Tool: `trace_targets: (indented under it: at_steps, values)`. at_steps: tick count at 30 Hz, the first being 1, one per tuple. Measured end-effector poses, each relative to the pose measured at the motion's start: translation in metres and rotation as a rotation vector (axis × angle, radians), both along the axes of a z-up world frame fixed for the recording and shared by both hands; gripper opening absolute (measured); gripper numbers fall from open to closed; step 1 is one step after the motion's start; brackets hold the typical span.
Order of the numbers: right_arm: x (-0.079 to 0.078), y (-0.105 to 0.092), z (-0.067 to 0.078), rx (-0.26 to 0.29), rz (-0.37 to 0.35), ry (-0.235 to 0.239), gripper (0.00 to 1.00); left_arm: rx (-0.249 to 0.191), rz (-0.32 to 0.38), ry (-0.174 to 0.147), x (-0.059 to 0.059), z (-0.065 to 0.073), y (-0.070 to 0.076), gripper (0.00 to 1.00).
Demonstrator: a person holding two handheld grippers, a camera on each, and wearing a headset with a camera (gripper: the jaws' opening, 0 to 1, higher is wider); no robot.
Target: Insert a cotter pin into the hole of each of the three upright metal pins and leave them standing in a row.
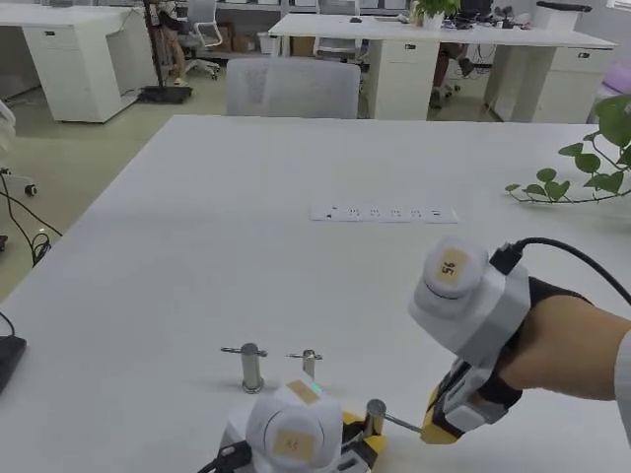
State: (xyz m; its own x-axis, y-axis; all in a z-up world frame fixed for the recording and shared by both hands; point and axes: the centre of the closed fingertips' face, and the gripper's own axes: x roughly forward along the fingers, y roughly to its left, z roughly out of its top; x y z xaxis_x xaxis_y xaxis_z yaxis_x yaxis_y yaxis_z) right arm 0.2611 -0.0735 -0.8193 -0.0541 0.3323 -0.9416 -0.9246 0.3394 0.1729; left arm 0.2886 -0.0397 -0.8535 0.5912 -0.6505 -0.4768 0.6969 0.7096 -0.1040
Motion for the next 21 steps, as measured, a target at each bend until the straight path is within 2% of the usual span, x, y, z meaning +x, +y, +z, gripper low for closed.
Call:
trace_targets:
  at_steps: [14, 21]
  values:
    - [-0.0019, 0.0047, 0.0044, -0.002, -0.036, 0.037, 0.03, 0.002, 0.000, -0.003, 0.0004, -0.0002, 0.0012, 0.11]
    - [-0.0028, 0.0039, 0.0028, 0.002, -0.048, 0.053, 0.03, 0.018, -0.015, -0.020, 0.0003, 0.0000, 0.0011, 0.11]
